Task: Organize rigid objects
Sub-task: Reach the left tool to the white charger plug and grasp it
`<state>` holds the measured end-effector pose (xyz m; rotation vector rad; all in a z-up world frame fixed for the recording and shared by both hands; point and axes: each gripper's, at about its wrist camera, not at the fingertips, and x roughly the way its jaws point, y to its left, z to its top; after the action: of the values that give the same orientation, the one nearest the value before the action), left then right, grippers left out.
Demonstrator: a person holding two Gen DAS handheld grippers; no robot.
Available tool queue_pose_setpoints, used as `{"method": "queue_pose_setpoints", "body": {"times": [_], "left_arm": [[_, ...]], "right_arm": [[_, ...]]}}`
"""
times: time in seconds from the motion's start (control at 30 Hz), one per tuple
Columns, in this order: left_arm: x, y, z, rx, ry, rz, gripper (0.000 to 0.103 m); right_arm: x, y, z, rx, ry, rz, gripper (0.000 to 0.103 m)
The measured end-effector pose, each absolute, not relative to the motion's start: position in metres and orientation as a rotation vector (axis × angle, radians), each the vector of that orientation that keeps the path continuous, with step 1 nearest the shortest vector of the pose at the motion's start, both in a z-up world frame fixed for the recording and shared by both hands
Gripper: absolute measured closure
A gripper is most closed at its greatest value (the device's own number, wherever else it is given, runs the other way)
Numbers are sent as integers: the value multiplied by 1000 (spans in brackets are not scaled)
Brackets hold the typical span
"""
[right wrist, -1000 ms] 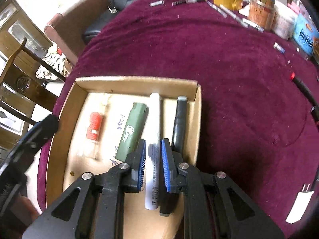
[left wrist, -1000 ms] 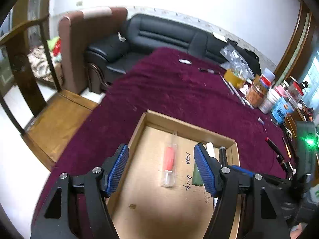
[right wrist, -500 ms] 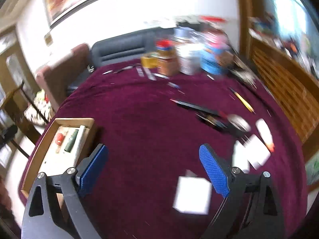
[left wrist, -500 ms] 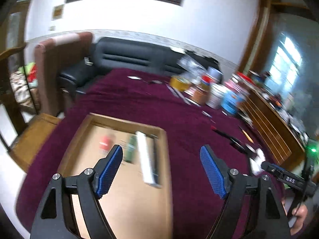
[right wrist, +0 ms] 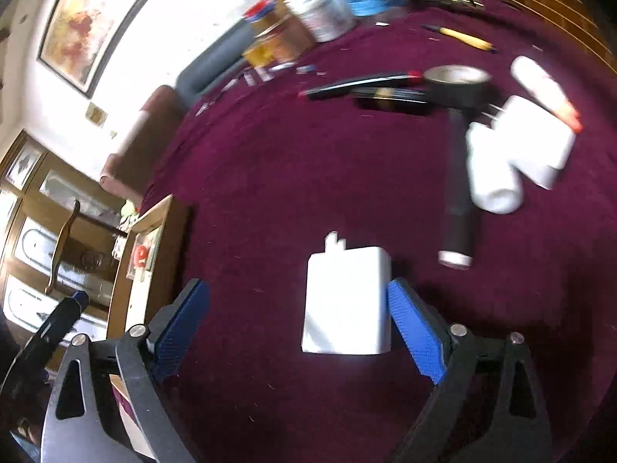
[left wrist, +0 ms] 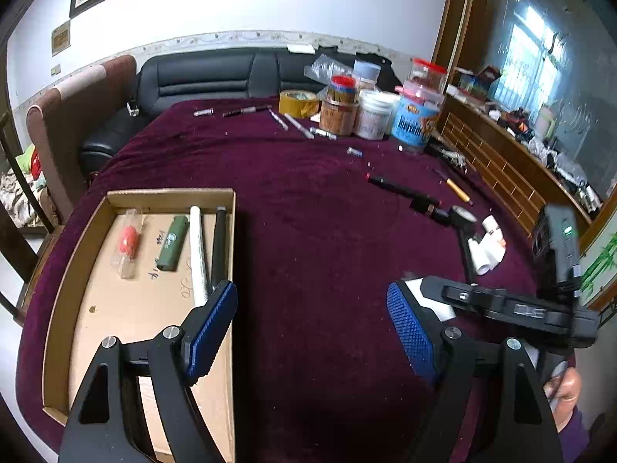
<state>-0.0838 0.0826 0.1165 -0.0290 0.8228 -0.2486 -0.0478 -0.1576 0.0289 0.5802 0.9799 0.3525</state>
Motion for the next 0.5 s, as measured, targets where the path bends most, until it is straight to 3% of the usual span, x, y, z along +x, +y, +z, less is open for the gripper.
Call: {"method": "queue_pose_setpoints", "body": {"times": [0.1,0.23,0.5], "left_arm": [[-79,72,101,-6,874,-260,28],[-67,47,77,20,946,-294,28],[-44,-6,40,139,962,-283,26]], "right_arm": [[-55,-144,41,606,950,529,11],[-72,-170,68,473,851,365,11],[-95,-275,71,533,820,56,11]]}}
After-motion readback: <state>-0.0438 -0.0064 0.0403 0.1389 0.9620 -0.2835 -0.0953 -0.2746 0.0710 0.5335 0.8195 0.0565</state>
